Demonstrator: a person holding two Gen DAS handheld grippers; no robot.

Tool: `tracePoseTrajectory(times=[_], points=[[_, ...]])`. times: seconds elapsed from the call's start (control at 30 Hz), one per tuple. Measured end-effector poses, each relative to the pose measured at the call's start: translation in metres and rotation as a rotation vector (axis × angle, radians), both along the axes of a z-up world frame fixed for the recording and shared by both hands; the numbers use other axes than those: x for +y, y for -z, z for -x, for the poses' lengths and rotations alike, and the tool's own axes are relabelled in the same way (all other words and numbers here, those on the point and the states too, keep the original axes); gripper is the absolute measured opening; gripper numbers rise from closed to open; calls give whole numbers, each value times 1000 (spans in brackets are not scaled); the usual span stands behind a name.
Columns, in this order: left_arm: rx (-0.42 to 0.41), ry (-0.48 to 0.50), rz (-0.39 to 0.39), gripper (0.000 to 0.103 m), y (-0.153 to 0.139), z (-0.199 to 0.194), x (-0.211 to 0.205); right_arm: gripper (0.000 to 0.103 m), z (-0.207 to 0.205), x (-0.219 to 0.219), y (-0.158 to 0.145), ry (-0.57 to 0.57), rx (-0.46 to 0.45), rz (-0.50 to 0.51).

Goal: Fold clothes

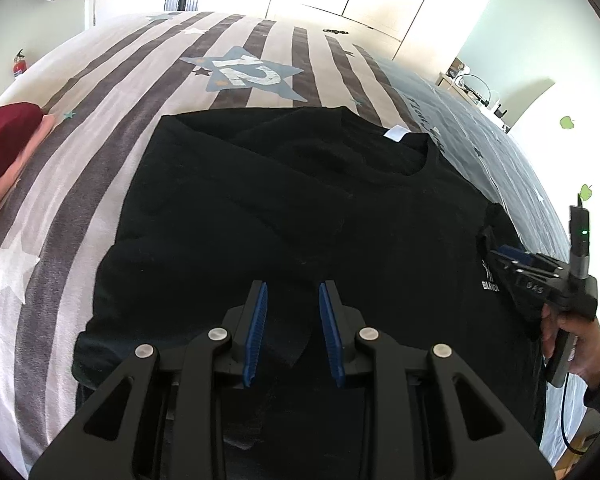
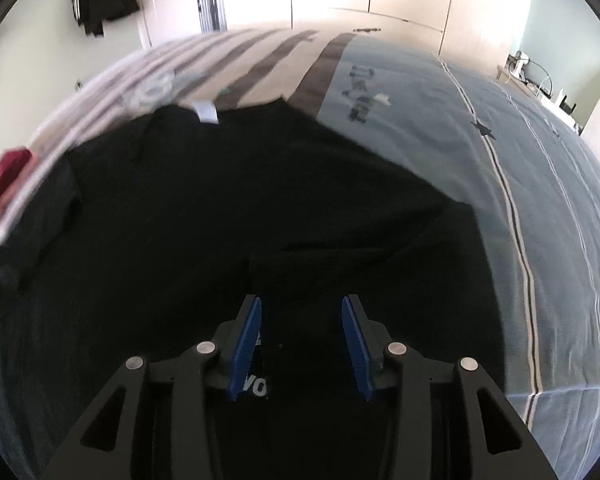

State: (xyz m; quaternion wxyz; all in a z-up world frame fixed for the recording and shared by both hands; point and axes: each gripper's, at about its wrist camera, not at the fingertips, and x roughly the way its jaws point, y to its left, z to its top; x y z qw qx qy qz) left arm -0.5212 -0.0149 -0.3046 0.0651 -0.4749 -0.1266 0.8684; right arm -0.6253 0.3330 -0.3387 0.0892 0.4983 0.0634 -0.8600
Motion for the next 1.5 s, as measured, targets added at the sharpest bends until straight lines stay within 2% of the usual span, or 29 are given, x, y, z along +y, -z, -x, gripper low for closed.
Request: tracePoseTrajectory(times=[0.17, 0.2, 0.27, 0.3, 0.37, 0.43, 0.5, 0.57, 0.67, 0.8, 0.87, 0.93, 0.97, 1.03, 1.13, 1.17, 1.2, 1.4, 1.5], points=[[-20, -41, -25, 24, 5, -5, -13, 39, -3, -1, -9, -3, 42, 13], [-25, -48, -29, 24, 7, -6, -16, 43, -3, -2, -10, -11, 50, -7], [-35, -58, -32, 24, 9, -9, -18, 43, 4, -5, 2, -3, 1, -59], [-35, -58, -32, 24, 9, -10, -19, 43, 8, -3, 9, 16, -32, -48], [-31, -56, -31, 24, 8, -12, -20, 41, 10, -2, 13, 26, -31, -27], [-27, -52, -29, 24, 6, -13, -20, 31, 9, -5, 13, 14, -10, -35], [-22, -48, -24, 24, 5, -13, -21, 14, 10, -6, 13, 31, 0, -35], [-18, -48, -22, 24, 2, -14, -23, 8, 10, -1, 7, 75, 3, -6], [-11, -50, -22, 24, -3, -14, -26, 6, 8, 5, -13, 130, 33, 48], [-11, -46, -19, 24, -7, -15, -26, 6, 12, 0, -47, 147, 75, 108], [-14, -45, -21, 24, -8, -14, -26, 7, 18, -2, -54, 157, 54, 160], [-16, -41, -24, 24, -8, -14, -24, 15, 18, -3, -52, 151, 25, 173], [-17, -39, -25, 24, -9, -14, -23, 24, 16, -4, -50, 146, 11, 175], [-11, -35, -28, 24, -11, -15, -21, 25, 14, -5, -46, 137, -18, 178], [-9, -24, -36, 24, -11, -16, -17, 31, -20, 19, -63, 143, 62, 184], [-11, -19, -42, 24, -11, -17, -16, 37, -32, 30, -67, 158, 83, 170], [-15, -14, -47, 24, -10, -17, -14, 38, -43, 43, -68, 181, 97, 146], [-16, 48, -79, 24, -5, -20, 18, 38, -95, 104, -47, 273, 79, 47], [-17, 103, -97, 24, -3, -18, 50, 38, -111, 119, -35, 308, 75, 49]])
